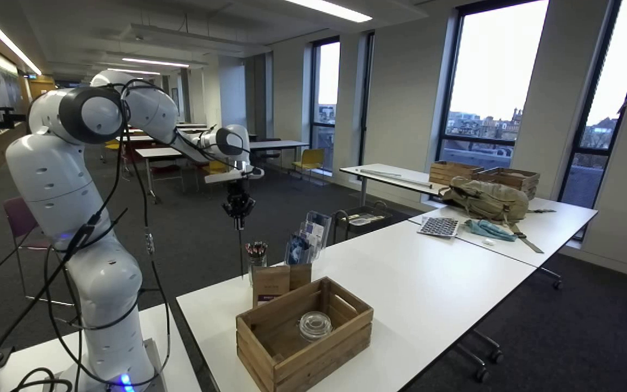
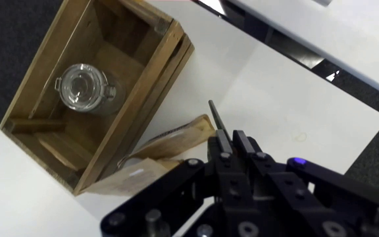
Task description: Take one of the pencils out of the cup
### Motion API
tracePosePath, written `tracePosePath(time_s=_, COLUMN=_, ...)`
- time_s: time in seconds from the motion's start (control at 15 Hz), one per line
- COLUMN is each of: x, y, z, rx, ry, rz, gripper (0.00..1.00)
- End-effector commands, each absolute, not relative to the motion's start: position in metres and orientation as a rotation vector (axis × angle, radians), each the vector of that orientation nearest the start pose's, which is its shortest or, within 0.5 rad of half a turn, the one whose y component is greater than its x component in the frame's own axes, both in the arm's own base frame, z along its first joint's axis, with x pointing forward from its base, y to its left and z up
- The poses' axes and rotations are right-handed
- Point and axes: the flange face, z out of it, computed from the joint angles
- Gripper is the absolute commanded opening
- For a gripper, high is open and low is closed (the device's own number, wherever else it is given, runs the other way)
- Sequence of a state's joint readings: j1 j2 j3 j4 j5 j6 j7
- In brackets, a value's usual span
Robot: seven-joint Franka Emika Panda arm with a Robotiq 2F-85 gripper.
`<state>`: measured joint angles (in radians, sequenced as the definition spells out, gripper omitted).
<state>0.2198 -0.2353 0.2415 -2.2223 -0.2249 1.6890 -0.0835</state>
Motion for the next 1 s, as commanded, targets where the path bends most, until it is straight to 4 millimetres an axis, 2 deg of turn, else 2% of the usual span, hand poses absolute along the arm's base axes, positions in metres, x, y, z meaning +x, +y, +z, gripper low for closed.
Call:
tracePosePath(time_s=0.0, x=0.395, y=0.168, z=0.421, rx=-3.306, ry=-0.908, rz=0.645, gripper=0.02)
tracePosePath(time_s=0.13, x=0.393, y=0.165, z=0.403, rx=-3.197, ry=-0.917, rz=0.753, gripper=0.02)
tracePosePath(time_s=0.33, x=0.409, y=0.168, z=0.385, rx=-3.01, ry=-0.926, rz=0.669, gripper=0.02)
tracePosePath(time_s=0.6, x=0.436, y=0.171, z=0.364, rx=-2.835, ry=-0.849, rz=0.522, gripper=0.02)
tracePosePath(time_s=0.93, x=0.444, y=0.165, z=0.338, rx=-2.565, ry=-0.741, rz=0.514, gripper=0.02)
